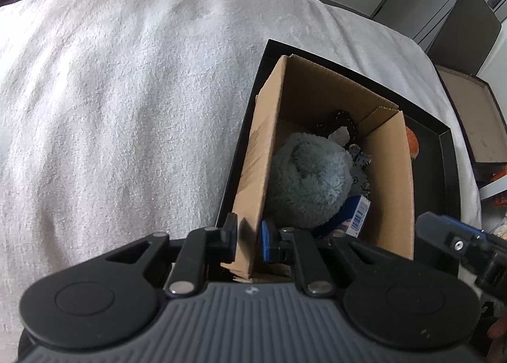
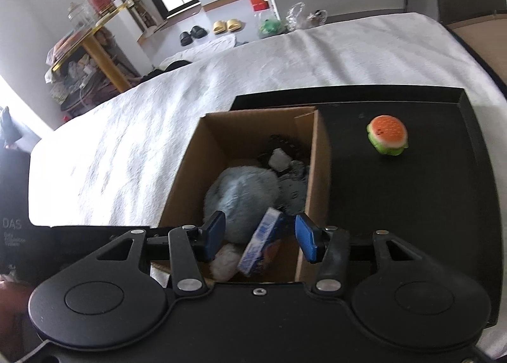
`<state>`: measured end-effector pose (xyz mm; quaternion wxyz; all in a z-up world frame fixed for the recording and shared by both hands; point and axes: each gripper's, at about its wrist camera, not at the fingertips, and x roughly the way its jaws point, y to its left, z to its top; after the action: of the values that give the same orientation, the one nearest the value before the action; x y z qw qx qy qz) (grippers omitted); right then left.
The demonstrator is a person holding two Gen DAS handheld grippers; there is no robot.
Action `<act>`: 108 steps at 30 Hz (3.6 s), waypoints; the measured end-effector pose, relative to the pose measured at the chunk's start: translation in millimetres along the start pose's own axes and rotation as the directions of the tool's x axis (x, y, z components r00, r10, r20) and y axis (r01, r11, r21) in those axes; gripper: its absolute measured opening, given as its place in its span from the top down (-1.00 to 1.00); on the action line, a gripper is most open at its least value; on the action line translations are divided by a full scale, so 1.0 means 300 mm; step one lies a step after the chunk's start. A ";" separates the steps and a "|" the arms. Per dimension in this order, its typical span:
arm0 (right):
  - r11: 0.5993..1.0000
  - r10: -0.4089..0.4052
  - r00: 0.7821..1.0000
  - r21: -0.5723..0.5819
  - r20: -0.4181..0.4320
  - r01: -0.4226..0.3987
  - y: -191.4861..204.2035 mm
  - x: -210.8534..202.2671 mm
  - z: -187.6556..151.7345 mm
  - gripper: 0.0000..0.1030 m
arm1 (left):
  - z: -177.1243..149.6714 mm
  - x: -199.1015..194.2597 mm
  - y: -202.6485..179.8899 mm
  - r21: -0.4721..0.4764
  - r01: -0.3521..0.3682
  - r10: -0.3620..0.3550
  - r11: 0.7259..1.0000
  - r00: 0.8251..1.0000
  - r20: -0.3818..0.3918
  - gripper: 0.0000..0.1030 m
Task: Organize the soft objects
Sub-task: 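Move the right gripper to the hamburger plush and grasp it, then carry the hamburger plush with the right gripper into the box and release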
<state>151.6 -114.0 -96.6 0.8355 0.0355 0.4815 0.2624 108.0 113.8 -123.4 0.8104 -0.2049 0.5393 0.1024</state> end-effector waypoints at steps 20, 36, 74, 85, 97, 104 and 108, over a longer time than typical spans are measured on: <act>0.996 -0.064 0.997 0.061 0.053 0.060 -0.208 0.024 0.027 -0.01 | 0.030 0.023 -0.052 0.021 -0.137 0.136 0.990 0.990 0.023 0.01; 0.990 -0.085 0.993 0.116 0.083 0.075 -0.380 0.101 0.079 -0.18 | 0.082 0.064 -0.121 0.059 -0.193 0.191 0.979 0.981 0.041 -0.17; 0.996 -0.080 0.990 0.048 0.112 0.075 -0.520 0.385 0.157 -0.29 | 0.125 0.153 -0.218 0.160 -0.369 0.369 0.916 0.929 0.031 -0.31; 0.996 -0.080 0.992 0.054 0.094 0.075 -0.543 0.371 0.149 0.31 | 0.114 0.138 -0.209 0.149 -0.374 0.374 0.915 0.927 0.030 -0.34; 0.991 -0.097 0.993 0.097 0.068 0.090 -0.529 0.257 0.125 0.31 | 0.111 0.103 -0.203 0.128 -0.335 0.332 0.933 0.942 0.045 -0.35; 0.993 -0.094 0.993 0.084 0.071 0.088 -0.475 0.198 0.118 0.31 | 0.105 0.082 -0.190 0.114 -0.302 0.298 0.946 0.953 0.052 -0.35; 0.994 -0.085 0.993 0.070 0.083 0.080 -0.431 0.155 0.121 0.32 | 0.099 0.066 -0.179 0.101 -0.281 0.276 0.954 0.959 0.057 -0.35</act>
<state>252.4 -196.1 -154.2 0.8638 0.0548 0.4548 0.2096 161.2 77.8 -119.9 0.8091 -0.0803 0.5501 0.1905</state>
